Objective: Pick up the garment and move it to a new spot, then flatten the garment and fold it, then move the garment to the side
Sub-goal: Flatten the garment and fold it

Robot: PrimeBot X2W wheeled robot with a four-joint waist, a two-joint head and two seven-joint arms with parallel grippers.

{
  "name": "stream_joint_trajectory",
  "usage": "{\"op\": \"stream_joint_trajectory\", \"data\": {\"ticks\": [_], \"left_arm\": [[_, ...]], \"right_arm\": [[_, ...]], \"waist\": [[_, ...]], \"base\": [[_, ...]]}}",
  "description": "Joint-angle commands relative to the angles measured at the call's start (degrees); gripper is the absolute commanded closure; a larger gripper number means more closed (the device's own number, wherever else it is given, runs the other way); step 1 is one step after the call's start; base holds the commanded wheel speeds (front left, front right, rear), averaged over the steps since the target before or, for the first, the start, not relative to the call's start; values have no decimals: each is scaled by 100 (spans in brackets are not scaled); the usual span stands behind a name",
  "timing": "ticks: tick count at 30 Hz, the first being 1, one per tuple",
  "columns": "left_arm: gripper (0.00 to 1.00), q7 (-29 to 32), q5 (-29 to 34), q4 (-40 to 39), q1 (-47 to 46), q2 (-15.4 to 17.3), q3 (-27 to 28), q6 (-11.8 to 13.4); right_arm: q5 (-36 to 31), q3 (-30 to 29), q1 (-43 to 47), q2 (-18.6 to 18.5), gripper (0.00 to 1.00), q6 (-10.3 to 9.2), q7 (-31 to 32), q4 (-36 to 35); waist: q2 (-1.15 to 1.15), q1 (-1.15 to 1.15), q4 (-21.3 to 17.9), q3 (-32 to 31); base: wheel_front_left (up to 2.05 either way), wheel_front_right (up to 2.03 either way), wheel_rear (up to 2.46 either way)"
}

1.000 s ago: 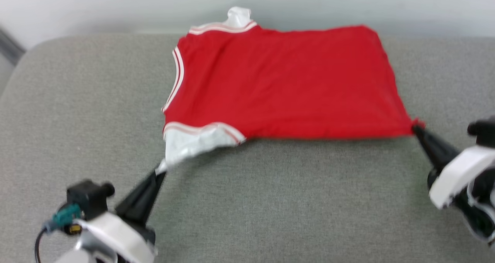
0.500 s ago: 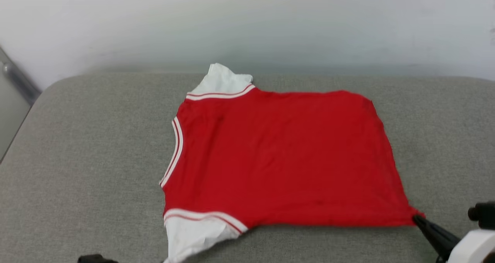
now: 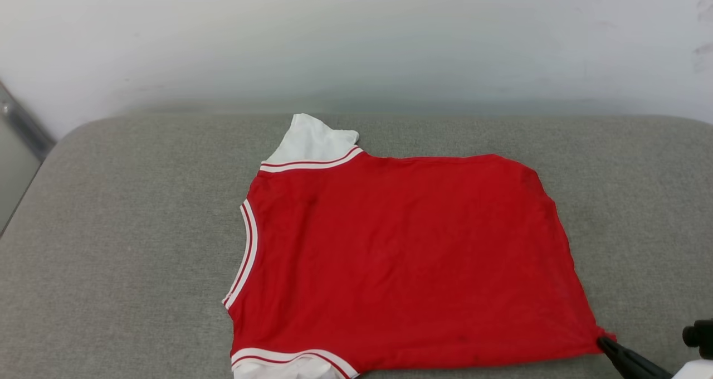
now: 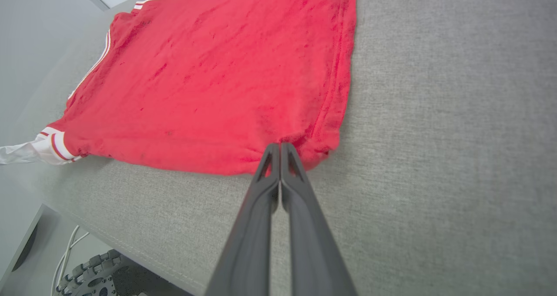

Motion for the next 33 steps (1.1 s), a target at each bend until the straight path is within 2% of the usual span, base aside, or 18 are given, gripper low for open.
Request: {"op": "stream_joint_trajectory", "data": {"ticks": [1, 7, 13, 21, 33], "left_arm": [[100, -154, 46, 29, -119, -35, 107, -33], [100, -631, 174, 148, -595, -153, 454, -225], [100, -472, 442, 427, -1552, -378, 477, -354], [100, -300, 651, 1251, -2815, -814, 462, -504], [100, -483, 800, 2620, -3814, -1397, 306, -625]], "right_arm": [[-61, -107, 39, 75, 100, -2, 62, -114], [-217, -523, -285, 248, 100, -2, 393, -554], [-574, -701, -838, 451, 100, -2, 890, -676], [-1179, -729, -1828, 786, 100, -2, 1370, -209], [-1755, -695, -2707, 1135, 100, -2, 1372, 764]], "waist": [[0, 1, -26, 75], [0, 1, -56, 387], [0, 1, -53, 875], [0, 1, -49, 1446], [0, 1, -17, 1794]], "base": [[0, 0, 0], [0, 0, 0], [0, 0, 0], [0, 0, 0], [0, 0, 0]]}}
